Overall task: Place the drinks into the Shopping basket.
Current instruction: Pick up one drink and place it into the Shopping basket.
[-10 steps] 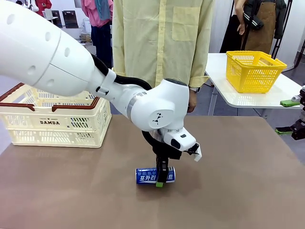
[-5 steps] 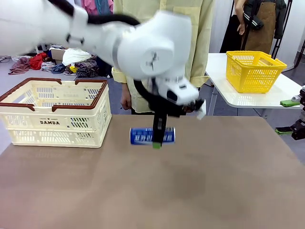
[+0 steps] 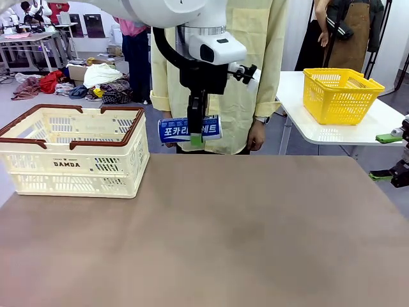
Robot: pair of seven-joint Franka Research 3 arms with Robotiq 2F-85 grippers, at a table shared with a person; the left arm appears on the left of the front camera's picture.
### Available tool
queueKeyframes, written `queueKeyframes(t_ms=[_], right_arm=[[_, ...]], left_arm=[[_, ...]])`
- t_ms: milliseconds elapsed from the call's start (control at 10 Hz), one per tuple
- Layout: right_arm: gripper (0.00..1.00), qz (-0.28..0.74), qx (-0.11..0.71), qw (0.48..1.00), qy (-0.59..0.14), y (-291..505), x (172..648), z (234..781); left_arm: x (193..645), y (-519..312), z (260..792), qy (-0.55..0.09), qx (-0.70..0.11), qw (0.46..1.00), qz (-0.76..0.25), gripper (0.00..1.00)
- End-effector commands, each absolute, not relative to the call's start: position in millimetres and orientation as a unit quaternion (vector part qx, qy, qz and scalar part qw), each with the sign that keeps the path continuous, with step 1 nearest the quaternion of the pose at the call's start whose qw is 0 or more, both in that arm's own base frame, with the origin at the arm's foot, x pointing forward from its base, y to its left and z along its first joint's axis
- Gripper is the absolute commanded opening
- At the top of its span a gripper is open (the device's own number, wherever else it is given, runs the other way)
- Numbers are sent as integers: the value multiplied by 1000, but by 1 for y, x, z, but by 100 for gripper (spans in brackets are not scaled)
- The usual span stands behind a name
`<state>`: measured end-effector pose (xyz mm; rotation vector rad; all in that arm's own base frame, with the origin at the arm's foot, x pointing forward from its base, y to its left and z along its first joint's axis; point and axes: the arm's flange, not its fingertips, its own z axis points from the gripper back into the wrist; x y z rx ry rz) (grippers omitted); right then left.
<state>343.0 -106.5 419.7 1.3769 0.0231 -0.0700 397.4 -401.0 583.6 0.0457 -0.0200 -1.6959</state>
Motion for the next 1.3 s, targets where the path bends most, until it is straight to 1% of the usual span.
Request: queueKeyframes(t_ms=[0, 300, 400, 500, 700, 800, 900, 1000, 1100, 1200], right_arm=[[100, -28, 632, 775, 16, -109, 342, 423], [100, -28, 632, 775, 16, -109, 342, 423], [100, -28, 632, 775, 16, -109, 342, 423], [100, -28, 632, 775, 16, -109, 342, 423], [100, -28, 632, 775, 16, -109, 342, 423], [100, -28, 632, 775, 16, -109, 342, 423], [100, -28, 632, 775, 16, -109, 342, 423], [100, -28, 632, 775, 16, -109, 342, 423], [100, -28, 632, 775, 16, -109, 342, 423], [100, -28, 632, 775, 16, -109, 342, 423]], left_arm=[[383, -407, 585, -11, 25, 648, -762, 0], [383, -407, 585, -11, 25, 648, -762, 0], [391, -412, 579, -6, 18, 652, -758, 0], [414, -397, 588, 10, 6, 681, -733, 0], [466, -325, 615, 7, -27, 759, -651, 0], [496, -266, 624, -10, -65, 810, -583, 0], [515, -202, 628, -29, -111, 855, -506, 0], [524, -138, 627, -55, -123, 903, -408, 0], [523, -81, 623, -84, -147, 931, -323, 0], [518, -27, 616, -91, -142, 959, -228, 0]])
